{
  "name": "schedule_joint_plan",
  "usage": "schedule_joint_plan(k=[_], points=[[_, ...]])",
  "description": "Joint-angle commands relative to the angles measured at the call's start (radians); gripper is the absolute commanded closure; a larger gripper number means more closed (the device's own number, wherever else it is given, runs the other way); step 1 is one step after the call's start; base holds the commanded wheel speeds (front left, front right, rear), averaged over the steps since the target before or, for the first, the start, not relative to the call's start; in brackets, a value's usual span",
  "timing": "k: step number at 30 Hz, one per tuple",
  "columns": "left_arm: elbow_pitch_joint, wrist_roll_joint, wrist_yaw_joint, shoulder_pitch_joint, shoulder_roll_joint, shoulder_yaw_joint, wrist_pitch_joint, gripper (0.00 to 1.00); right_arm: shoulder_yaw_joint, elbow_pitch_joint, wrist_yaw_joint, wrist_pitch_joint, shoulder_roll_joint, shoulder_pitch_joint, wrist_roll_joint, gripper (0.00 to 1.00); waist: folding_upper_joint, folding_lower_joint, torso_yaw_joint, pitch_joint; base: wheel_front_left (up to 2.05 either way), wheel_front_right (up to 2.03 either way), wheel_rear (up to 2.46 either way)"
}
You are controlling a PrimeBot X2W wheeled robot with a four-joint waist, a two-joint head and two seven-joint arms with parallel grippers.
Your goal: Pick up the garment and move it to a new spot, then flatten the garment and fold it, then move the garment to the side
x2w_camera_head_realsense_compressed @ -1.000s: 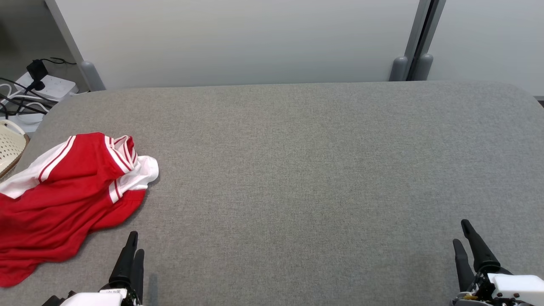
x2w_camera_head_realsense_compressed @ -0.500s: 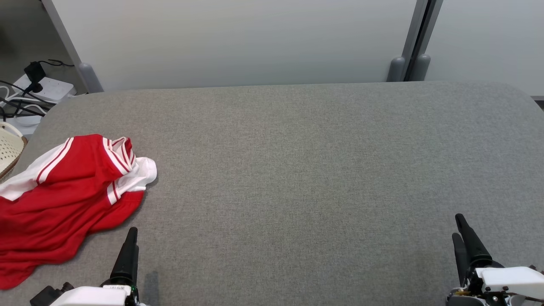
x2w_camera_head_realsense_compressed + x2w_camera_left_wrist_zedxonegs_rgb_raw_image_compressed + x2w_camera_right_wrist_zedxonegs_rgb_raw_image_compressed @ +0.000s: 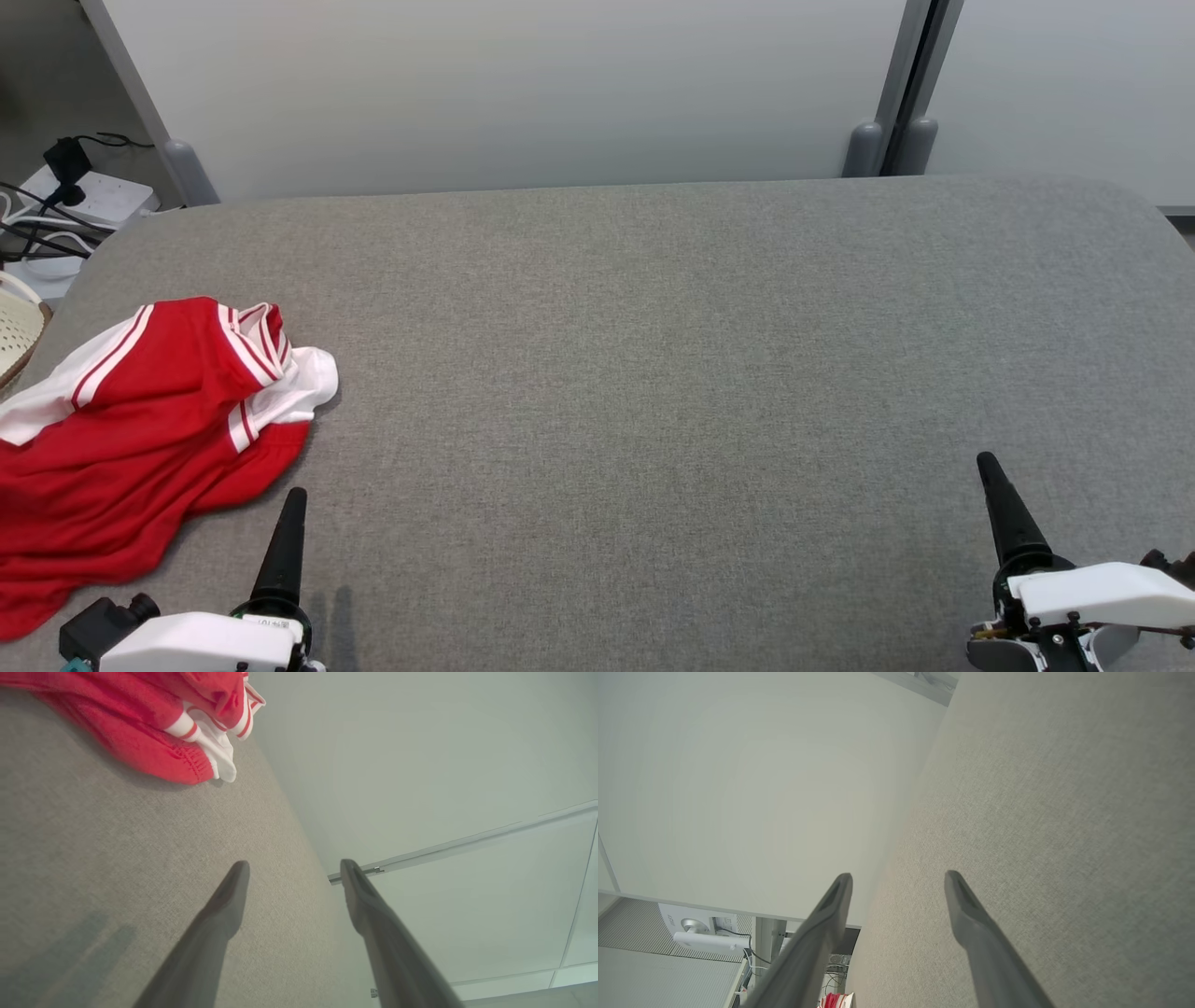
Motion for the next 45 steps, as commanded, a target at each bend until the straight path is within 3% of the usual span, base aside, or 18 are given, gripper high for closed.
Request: schedule_joint_plan(k=[1,45], points=[[-0.019,0.037,-0.001,-0.058,0.026,0.004,-0.012,0.0,0.012,-0.019,0.0,-0.015,-0.015,-0.051,-0.041,0.0,0.0,-0.0002,-0.001,0.0,0.0,0.0,0.0],[0.077,0.548,-0.001,-0.131,0.109,-0.042,-0.143,0.0,0.081,0.071,0.001,-0.144,-0.023,-0.148,-0.594,0.0,0.0,-0.0002,-0.034,0.003,0.0,0.0,0.0]])
